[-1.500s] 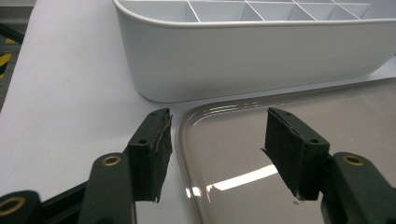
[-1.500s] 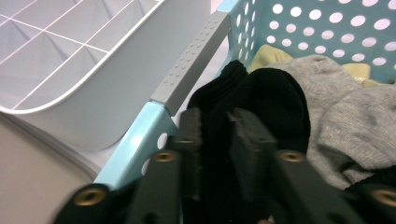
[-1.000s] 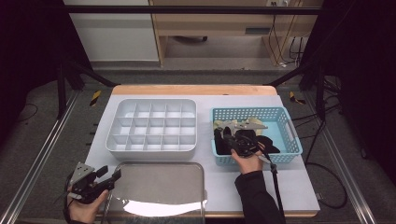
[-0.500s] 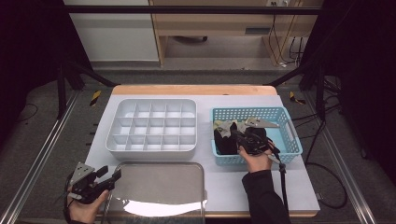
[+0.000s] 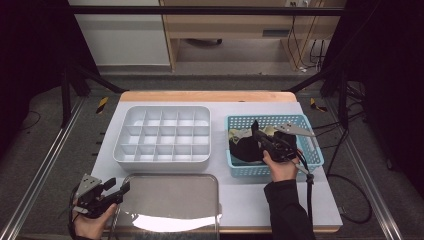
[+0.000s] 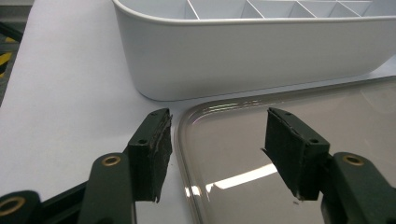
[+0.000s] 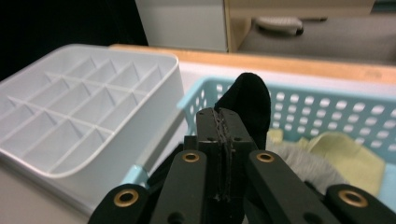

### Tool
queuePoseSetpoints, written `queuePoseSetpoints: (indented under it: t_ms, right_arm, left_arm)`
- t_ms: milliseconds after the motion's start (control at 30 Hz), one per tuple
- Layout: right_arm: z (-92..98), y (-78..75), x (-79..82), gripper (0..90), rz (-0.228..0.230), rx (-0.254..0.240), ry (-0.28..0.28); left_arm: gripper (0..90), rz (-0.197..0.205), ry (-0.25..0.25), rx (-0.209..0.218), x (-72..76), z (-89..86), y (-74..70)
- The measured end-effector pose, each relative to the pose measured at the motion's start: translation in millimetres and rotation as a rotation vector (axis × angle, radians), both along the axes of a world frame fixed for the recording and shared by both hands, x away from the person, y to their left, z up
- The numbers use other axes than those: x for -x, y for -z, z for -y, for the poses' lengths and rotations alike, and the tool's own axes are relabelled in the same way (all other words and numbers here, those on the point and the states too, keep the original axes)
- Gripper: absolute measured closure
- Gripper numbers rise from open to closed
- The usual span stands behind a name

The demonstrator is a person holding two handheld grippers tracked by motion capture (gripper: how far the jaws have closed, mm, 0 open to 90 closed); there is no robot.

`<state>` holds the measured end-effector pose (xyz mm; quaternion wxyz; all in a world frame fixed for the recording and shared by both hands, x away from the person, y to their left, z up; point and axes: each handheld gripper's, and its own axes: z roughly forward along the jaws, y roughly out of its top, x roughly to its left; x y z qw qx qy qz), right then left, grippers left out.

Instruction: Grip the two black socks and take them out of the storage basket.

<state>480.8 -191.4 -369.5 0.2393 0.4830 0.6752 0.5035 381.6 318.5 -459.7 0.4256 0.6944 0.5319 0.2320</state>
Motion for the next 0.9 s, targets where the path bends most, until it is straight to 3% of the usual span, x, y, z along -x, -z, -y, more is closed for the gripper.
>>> queuePoseSetpoints:
  t_ms: [100,333,600,900]
  right_arm:
    - [1.9,-15.9,2.7,88.2,0.056,-0.016,0.008]
    - [4.7,-36.6,4.1,88.2,0.12,-0.037,0.025]
    - [8.9,-61.6,9.8,88.2,0.179,-0.044,0.027]
    - [9.2,-78.7,21.2,88.2,0.221,-0.042,0.006]
  left_arm:
    - [40.0,0.0,0.0,0.0,0.0,0.0,0.0]
    - [40.0,-0.001,0.0,0.0,-0.1,0.0,0.0]
    - [40.0,-0.003,0.0,-0.002,-0.3,0.1,0.3]
    - [39.9,-0.003,0.001,-0.003,-0.3,0.3,0.4]
